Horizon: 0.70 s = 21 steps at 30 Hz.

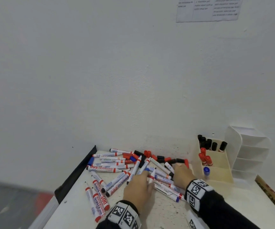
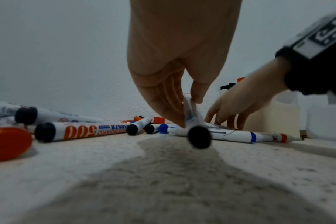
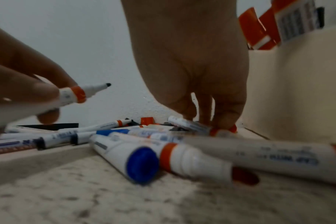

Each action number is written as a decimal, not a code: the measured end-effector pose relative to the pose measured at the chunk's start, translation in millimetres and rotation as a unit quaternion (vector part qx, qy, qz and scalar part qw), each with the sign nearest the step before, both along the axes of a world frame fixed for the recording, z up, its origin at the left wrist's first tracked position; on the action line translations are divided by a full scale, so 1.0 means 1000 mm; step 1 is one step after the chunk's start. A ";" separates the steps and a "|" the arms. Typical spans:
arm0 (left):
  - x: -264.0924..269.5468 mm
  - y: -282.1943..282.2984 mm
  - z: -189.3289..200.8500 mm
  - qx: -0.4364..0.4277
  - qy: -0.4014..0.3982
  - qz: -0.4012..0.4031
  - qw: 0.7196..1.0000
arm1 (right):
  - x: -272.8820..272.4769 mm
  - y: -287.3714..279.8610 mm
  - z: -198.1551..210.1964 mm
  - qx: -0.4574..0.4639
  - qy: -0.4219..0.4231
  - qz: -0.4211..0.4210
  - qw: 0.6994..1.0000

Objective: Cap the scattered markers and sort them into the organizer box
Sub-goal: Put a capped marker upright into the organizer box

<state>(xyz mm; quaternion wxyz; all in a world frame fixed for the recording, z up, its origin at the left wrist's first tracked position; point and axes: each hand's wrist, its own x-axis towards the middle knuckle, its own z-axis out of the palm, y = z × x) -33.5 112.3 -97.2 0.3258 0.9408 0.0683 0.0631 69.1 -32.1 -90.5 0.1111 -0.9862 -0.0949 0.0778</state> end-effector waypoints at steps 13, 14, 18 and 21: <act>0.007 -0.001 -0.008 -0.191 0.090 -0.018 0.977 | 0.038 -0.007 -0.010 0.014 -0.022 -0.086 0.996; 0.007 -0.002 -0.008 -0.187 0.087 -0.020 0.978 | 0.037 -0.008 -0.009 0.022 -0.021 -0.087 0.996; 0.006 -0.006 -0.008 -0.190 0.069 -0.016 0.979 | 0.028 -0.005 0.000 0.074 -0.085 -0.089 0.990; 0.007 -0.007 -0.008 -0.180 0.056 -0.015 0.982 | 0.014 0.003 0.012 0.186 -0.100 -0.027 0.977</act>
